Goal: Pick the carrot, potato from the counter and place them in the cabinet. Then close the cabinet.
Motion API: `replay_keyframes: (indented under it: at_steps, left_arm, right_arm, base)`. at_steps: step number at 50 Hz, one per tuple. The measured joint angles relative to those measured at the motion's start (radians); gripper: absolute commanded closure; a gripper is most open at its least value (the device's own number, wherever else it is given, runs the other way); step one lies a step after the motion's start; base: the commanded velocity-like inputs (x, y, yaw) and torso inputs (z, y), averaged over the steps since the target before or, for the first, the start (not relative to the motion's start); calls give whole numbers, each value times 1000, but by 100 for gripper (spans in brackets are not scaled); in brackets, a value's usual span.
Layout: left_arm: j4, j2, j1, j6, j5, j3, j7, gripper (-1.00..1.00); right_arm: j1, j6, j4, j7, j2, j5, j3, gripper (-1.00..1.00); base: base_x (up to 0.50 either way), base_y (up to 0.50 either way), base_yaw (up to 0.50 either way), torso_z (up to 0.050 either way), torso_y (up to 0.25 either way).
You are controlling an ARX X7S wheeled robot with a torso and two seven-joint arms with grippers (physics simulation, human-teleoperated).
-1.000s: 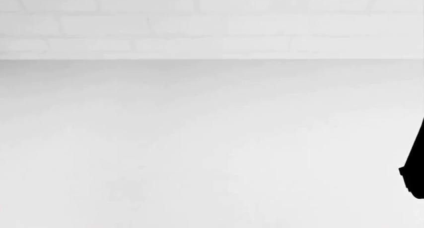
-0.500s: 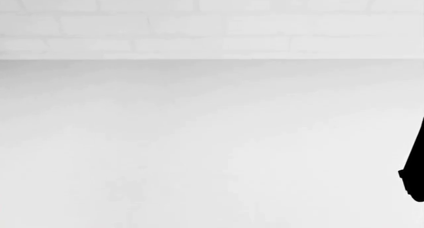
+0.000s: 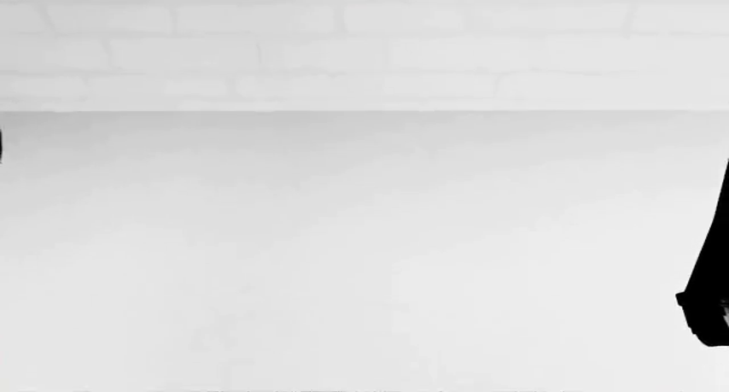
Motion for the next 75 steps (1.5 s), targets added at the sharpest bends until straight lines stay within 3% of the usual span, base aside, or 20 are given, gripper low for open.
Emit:
replay_keyframes:
  at_steps: [23, 39, 54, 75]
  left_arm:
    - [245, -20, 95, -130, -34, 26, -46, -100]
    - [757, -55, 263, -461, -93, 13, -103, -100]
    - [1114, -70, 378, -669, -180, -40, -118, -100]
    - [1569, -82, 619, -936, -345, -239, -102, -100]
  right_arm:
    - [12, 7, 2, 7, -9, -3, -16, -100]
    - [15, 21, 5, 2, -26, -1, -11, -100]
    - [21, 45, 13, -15, -54, -14, -6, -100]
    - [45, 51, 19, -43, -88, -41, -13, -100]
  base:
    - [0, 0, 0, -2, 43]
    - [0, 0, 0, 0, 0]
    - [0, 0, 0, 0, 0]
    - [0, 0, 0, 0, 0]
